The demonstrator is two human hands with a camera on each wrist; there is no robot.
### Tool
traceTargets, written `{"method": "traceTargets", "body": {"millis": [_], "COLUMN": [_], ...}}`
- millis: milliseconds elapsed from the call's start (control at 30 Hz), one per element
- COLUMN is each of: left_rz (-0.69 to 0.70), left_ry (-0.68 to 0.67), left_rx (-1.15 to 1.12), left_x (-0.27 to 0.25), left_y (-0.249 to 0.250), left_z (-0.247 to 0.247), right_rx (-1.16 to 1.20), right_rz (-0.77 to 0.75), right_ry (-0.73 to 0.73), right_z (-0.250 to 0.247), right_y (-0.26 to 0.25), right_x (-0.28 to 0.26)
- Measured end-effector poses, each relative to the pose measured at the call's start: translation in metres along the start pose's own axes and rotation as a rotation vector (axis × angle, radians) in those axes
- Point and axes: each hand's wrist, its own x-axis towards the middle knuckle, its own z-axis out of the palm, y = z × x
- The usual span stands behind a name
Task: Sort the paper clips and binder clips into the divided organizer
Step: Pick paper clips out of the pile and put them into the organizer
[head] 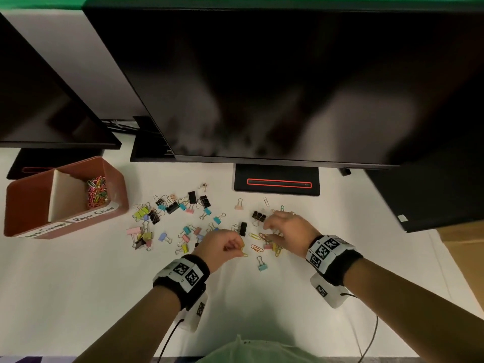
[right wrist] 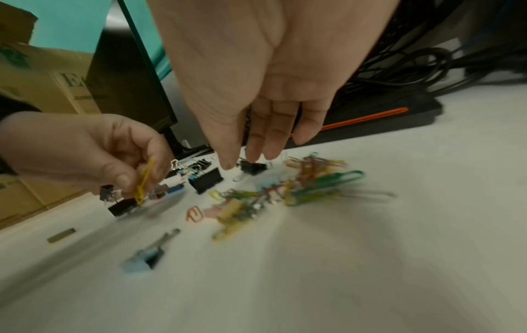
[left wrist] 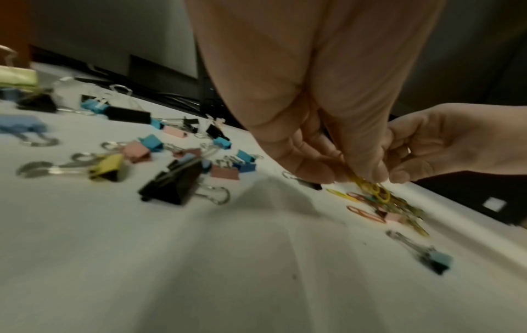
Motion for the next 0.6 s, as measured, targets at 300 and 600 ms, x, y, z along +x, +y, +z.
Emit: {"method": "traceTargets", "body": {"millis": [300,600], "left_rz": [0.013,0.035], "left_ry": [0.013,-0.016], "left_rx": [0.176,0.477], "left_x": [0.023,0.032], "left_y": [0.019,0.021], "left_z": [0.03,0.03], "right_rx": [-0.011,-0.041], "right_rz": [-0.009,0.019], "right_ry": [-0.084,-0.02], "right_z": [0.003,0.016], "right_y": [0.033,0.017], "right_x": [-0.03,-0.012]}}
